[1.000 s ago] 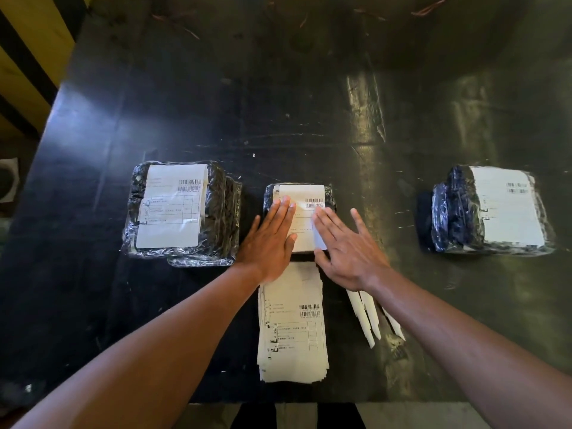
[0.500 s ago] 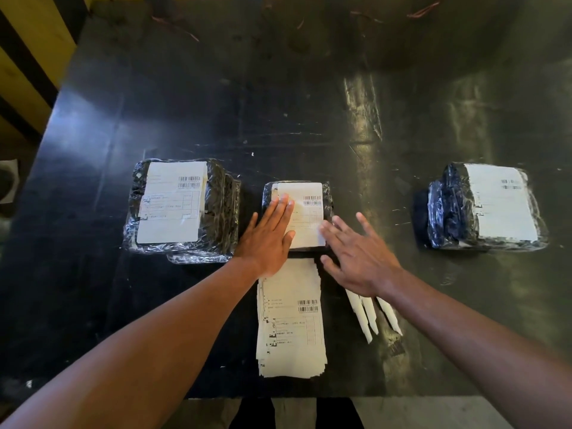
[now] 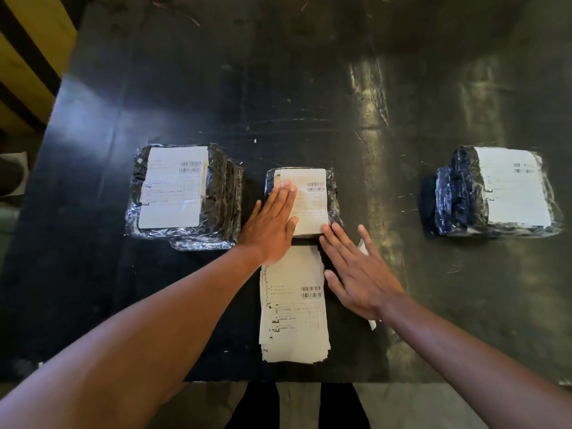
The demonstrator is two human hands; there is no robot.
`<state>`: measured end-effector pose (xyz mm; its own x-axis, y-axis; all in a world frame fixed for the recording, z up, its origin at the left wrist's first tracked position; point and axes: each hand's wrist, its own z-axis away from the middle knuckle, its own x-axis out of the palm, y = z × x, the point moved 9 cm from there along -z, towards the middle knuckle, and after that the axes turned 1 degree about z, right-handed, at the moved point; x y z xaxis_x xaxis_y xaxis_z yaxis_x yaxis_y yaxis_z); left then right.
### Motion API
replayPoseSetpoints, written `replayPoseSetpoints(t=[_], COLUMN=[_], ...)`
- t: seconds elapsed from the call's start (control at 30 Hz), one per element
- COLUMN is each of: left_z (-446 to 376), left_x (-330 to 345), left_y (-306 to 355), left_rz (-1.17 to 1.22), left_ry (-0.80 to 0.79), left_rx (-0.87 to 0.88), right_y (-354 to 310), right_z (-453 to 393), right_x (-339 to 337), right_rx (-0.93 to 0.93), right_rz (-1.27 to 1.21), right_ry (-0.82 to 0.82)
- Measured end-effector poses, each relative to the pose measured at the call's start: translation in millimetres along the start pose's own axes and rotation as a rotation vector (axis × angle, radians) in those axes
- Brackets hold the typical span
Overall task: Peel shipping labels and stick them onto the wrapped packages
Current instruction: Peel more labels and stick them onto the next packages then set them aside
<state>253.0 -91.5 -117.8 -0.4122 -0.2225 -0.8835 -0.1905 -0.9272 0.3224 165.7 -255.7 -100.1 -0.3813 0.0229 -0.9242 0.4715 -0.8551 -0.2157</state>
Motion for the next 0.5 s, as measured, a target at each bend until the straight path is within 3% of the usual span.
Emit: replayPoseSetpoints(t=[0.13,0.4,0.5], left_z=[-1,1,0], left_x=[0,0,0], left_y=[-1,1,3], left_rz=[0.003,-0.015,-0.037], left_ry=[-0.007,0.001,0.003], left_rx=[0.001,0.003,-0.011], right_y=[-25,-11,6], right_z=[-24,-3,-3], right_x=[-7,18,-12], right_rx=[-0.136,-0.200,-0.112], right_rz=[-0.008,0.001,-0.126], right_ry=[0.025,-0.076,0.104])
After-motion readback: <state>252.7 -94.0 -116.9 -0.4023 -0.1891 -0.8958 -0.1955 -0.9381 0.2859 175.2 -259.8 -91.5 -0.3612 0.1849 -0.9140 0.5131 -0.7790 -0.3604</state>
